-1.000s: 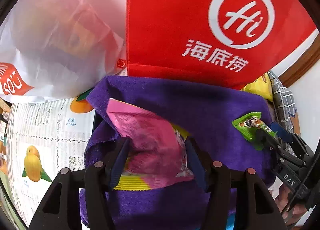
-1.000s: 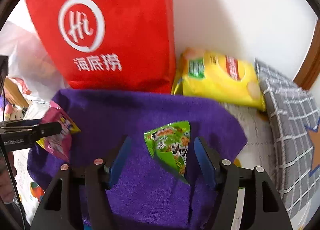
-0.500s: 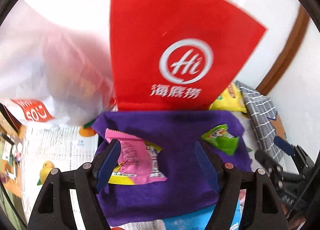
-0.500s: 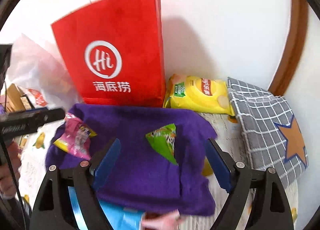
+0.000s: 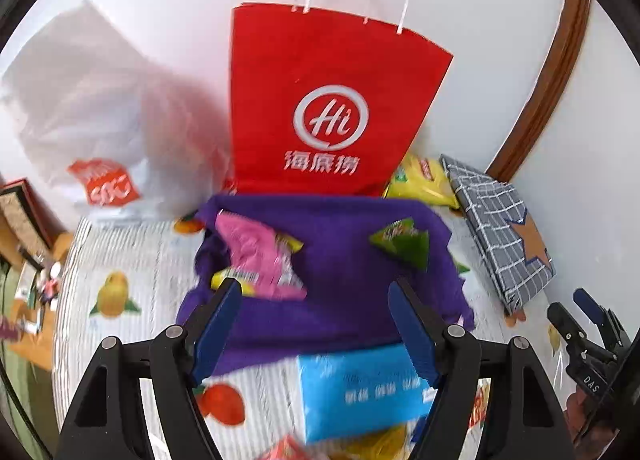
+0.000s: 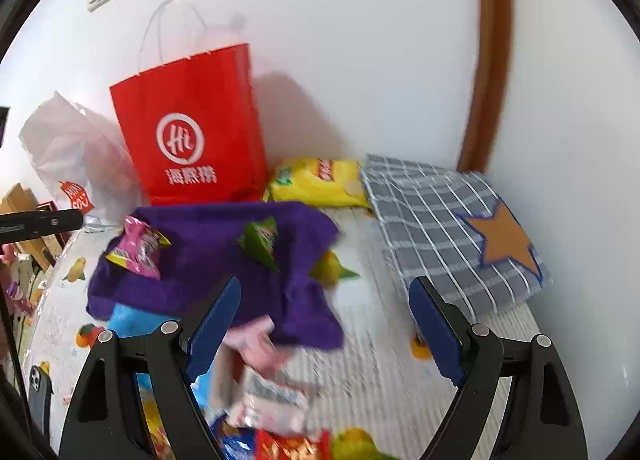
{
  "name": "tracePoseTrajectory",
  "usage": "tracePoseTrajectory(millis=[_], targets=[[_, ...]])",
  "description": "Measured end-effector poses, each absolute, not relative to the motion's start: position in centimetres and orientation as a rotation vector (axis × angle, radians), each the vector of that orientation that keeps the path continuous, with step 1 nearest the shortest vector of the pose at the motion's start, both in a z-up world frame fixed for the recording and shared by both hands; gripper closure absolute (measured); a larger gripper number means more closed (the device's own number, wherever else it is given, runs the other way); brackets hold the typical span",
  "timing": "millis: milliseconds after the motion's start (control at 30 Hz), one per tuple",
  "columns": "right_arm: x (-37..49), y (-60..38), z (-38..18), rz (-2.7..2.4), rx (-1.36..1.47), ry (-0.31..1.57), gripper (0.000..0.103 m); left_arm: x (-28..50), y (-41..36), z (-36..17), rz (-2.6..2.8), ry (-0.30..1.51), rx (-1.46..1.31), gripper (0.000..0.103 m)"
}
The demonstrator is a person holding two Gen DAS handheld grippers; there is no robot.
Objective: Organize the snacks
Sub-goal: 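Open both tools to drop the packets on the towel and withdraw, then grasp the pink candy with the right tool while the left tool grasps the pink stick snack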
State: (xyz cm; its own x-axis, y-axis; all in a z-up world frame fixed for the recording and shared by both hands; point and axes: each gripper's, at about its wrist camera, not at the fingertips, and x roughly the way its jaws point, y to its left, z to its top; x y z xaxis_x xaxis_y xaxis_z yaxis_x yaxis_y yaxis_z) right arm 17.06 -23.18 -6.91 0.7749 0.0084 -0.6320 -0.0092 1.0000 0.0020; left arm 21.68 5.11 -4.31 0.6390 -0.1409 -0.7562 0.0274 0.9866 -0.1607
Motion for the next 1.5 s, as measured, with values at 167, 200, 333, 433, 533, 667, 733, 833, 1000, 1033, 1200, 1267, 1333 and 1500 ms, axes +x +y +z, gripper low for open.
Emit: tracePoseTrajectory(millis=[167,200,333,433,533,667,733,833,1000,1033,1200,1267,1333,1500], targets=[[14.4,-24.4,-8.2,0.038,0.025,0.692,0.017,18.3,5.6,-4.5,-0.055,0.866,-0.159,0.028],[13.9,-24.4,-8.5,0.045,0.029,0.695,0.017,17.6,5.6,-4.5,-0.055,0.874,-0.166,0.028],[12.5,-24.1,-9.5,0.063,0.031,0.685,0.018,15.7,5.2,-4.7,-0.049,0.863,-0.154,0.028],[11.7,-23.9,-10.3,0.084,0.045,0.671,0.026,14.5,4.8,-5.6,-0.055,0.86,-0.143,0.028],[11.6,-23.9,-11.3,0.106,0.085,0.666,0.028,13.5,4.6,-6.9,-0.068,0.858,-0.146,0.028],[12.8,-22.7,-13.2,0.169,0.058,0.739,0.045,12.7,5.0,-8.6,-0.057,0.874,-0.157,0.028],[13.3,-22.0,-13.9,0.165,0.033,0.759,0.05,12.4,5.5,-8.9,-0.051,0.883,-0.168,0.028],[14.1,-21.5,-14.3,0.205,0.037,0.776,0.052,12.2,6.5,-9.0,-0.032,0.873,-0.177,0.024],[16.3,-20.3,-15.3,0.225,0.012,0.804,0.052,12.8,7.7,-9.7,-0.017,0.886,-0.181,0.024],[16.6,-20.2,-15.5,0.225,0.012,0.81,0.052,12.8,7.9,-9.9,-0.014,0.887,-0.186,0.024],[18.5,-19.4,-17.2,0.236,-0.018,0.843,0.052,13.3,8.4,-10.9,-0.01,0.916,-0.187,0.024],[19.2,-19.0,-17.8,0.242,-0.035,0.868,0.052,13.6,8.5,-11.2,-0.006,0.924,-0.177,0.024],[19.6,-18.6,-18.2,0.248,-0.058,0.886,0.052,13.9,8.7,-11.5,-0.008,0.929,-0.179,0.024],[20.4,-17.3,-19.3,0.248,-0.159,0.894,0.052,14.2,9.0,-11.9,-0.014,0.938,-0.187,0.024]])
